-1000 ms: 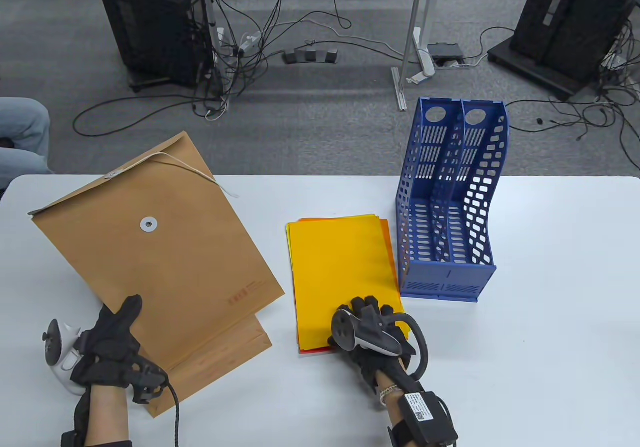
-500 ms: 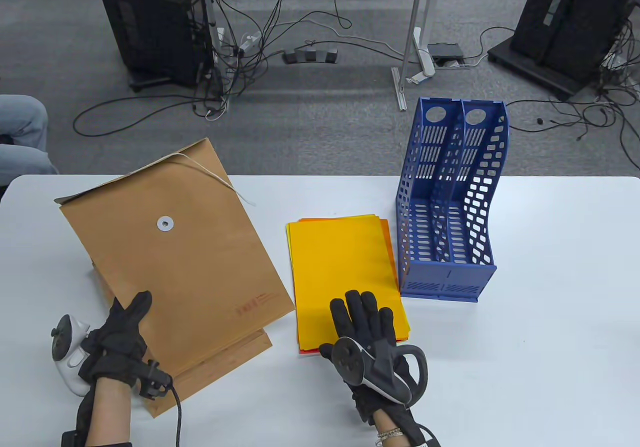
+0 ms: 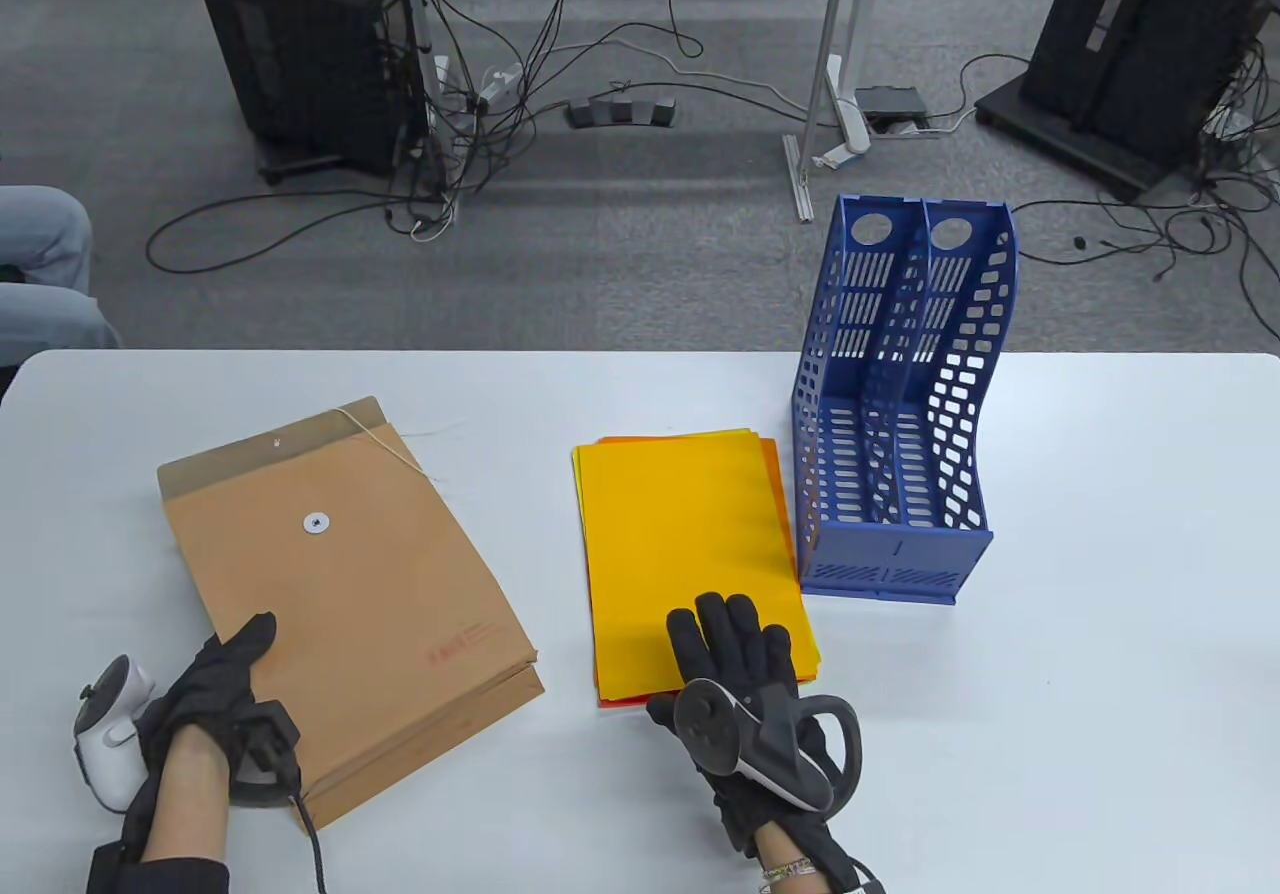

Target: Pull cardstock from document pouches and stack

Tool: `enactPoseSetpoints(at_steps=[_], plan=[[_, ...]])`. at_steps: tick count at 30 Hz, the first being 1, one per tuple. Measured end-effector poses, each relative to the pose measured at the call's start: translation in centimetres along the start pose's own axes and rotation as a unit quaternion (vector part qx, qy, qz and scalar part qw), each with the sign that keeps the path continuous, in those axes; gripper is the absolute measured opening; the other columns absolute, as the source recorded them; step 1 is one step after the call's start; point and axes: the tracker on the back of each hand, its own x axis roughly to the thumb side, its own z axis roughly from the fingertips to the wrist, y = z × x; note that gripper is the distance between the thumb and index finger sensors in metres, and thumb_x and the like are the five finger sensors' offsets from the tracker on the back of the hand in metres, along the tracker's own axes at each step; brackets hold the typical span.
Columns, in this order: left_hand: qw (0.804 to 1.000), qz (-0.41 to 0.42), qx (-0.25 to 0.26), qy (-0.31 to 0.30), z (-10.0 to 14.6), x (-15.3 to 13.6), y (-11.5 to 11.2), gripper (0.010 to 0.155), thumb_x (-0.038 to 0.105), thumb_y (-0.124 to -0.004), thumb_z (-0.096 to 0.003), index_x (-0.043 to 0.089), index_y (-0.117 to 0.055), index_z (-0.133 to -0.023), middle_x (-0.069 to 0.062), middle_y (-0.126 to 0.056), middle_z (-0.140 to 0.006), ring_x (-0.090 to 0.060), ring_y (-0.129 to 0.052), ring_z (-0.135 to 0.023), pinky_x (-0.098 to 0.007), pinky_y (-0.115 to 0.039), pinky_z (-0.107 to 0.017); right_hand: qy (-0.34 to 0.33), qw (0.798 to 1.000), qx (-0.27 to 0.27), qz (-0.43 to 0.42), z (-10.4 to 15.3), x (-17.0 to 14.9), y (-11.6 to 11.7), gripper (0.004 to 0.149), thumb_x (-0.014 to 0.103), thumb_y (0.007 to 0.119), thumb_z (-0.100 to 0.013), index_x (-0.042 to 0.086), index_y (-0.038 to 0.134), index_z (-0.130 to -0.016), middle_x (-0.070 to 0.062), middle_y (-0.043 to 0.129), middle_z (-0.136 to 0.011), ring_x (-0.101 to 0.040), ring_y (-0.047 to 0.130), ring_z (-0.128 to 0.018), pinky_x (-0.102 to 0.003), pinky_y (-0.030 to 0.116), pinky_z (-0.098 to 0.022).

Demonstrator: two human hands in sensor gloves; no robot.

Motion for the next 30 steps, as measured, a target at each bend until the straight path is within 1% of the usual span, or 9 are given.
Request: enactPoseSetpoints(at_steps=[5, 8, 12, 16, 18, 23, 27, 29, 30], plan=[[0.999, -0.006, 0.038, 0.035, -0.1, -1.2, 0.4, 0.075, 0.044, -0.075, -0.0541, 0.018, -0.034, -0.111, -0.002, -0.082, -0.091, -0.009, -0.104, -0.062, -0.028, -0.091, -0.040, -0.003, 1.000, 0.011, -0.007, -0.1, 0.1, 0.3, 0.076, 0.057, 0.057, -0.051, 0.028, 0.031, -0.116, -0.005, 0.026, -0.121, -0.031, 0.020, -0.108, -0.054, 0.028, -0.078], [0.993, -0.072, 0.082, 0.047, 0.4, -0.4, 0.3, 0.079, 0.045, -0.076, -0.0534, 0.019, -0.029, -0.111, -0.003, -0.078, -0.095, -0.010, -0.101, -0.067, -0.030, -0.089, -0.044, -0.007, 1.000, 0.017, 0.002, -0.2, 0.3, 0.5, 0.075, 0.057, 0.057, -0.051, 0.028, 0.031, -0.115, -0.005, 0.026, -0.121, -0.032, 0.020, -0.108, -0.054, 0.028, -0.078], [0.965, -0.206, 0.155, 0.045, 1.6, 1.5, -0.8, 0.091, 0.049, -0.076, -0.0519, 0.014, -0.015, -0.109, -0.005, -0.067, -0.103, -0.014, -0.094, -0.080, -0.035, -0.084, -0.053, -0.008, 1.000, 0.014, 0.003, -0.1, 0.4, 0.4, 0.076, 0.057, 0.057, -0.051, 0.028, 0.031, -0.115, -0.005, 0.026, -0.121, -0.031, 0.020, -0.108, -0.054, 0.028, -0.078], [0.935, -0.292, 0.202, 0.019, 2.7, 2.9, -2.3, 0.092, 0.049, -0.073, -0.0537, 0.014, -0.007, -0.108, -0.020, -0.033, -0.115, -0.025, -0.066, -0.103, -0.047, -0.068, -0.067, -0.008, 1.000, 0.011, -0.001, -0.1, 0.4, 0.5, 0.076, 0.057, 0.057, -0.051, 0.028, 0.031, -0.115, -0.005, 0.026, -0.121, -0.031, 0.020, -0.108, -0.054, 0.028, -0.078], [0.920, -0.332, 0.210, 0.002, 3.1, 3.3, -3.3, 0.092, 0.048, -0.072, -0.0541, 0.014, -0.004, -0.107, -0.026, -0.009, -0.113, -0.046, -0.028, -0.107, -0.060, -0.046, -0.072, -0.009, 1.000, 0.010, 0.000, -0.1, 0.4, 0.5, 0.075, 0.057, 0.057, -0.051, 0.028, 0.031, -0.115, -0.005, 0.026, -0.121, -0.031, 0.020, -0.108, -0.054, 0.028, -0.078], [0.851, -0.468, 0.198, -0.133, 5.2, 4.2, -8.3, 0.086, 0.050, -0.066, -0.0557, 0.022, -0.002, -0.107, -0.015, 0.011, -0.110, -0.044, 0.015, -0.094, -0.063, -0.013, -0.068, -0.012, 1.000, 0.001, -0.001, -0.1, 0.6, 0.3, 0.075, 0.057, 0.056, -0.051, 0.029, 0.030, -0.115, -0.005, 0.025, -0.121, -0.031, 0.019, -0.108, -0.053, 0.028, -0.078], [0.743, -0.593, 0.130, -0.282, 8.6, 3.7, -14.7, 0.079, 0.054, -0.061, -0.0555, 0.027, -0.009, -0.110, -0.008, 0.008, -0.113, -0.033, 0.021, -0.092, -0.059, -0.004, -0.066, -0.020, 1.000, -0.005, 0.008, 0.1, 1.0, 0.2, 0.075, 0.057, 0.056, -0.051, 0.029, 0.029, -0.115, -0.004, 0.024, -0.121, -0.031, 0.018, -0.108, -0.053, 0.027, -0.078], [0.709, -0.615, 0.107, -0.328, 10.2, 2.7, -17.3, 0.077, 0.055, -0.060, -0.0553, 0.028, -0.015, -0.111, -0.009, 0.004, -0.115, -0.033, 0.019, -0.093, -0.060, -0.004, -0.064, -0.021, 1.000, -0.007, 0.009, 0.2, 1.1, 0.1, 0.075, 0.057, 0.056, -0.051, 0.029, 0.029, -0.115, -0.004, 0.024, -0.121, -0.031, 0.018, -0.108, -0.053, 0.027, -0.078], [0.704, -0.618, 0.079, -0.341, 11.0, 1.7, -18.7, 0.077, 0.055, -0.060, -0.0553, 0.028, -0.015, -0.112, -0.009, 0.003, -0.116, -0.033, 0.019, -0.094, -0.060, -0.004, -0.064, -0.022, 1.000, -0.006, 0.007, 0.2, 1.1, 0.1, 0.075, 0.057, 0.056, -0.051, 0.029, 0.029, -0.115, -0.005, 0.024, -0.121, -0.031, 0.018, -0.108, -0.054, 0.027, -0.078]])
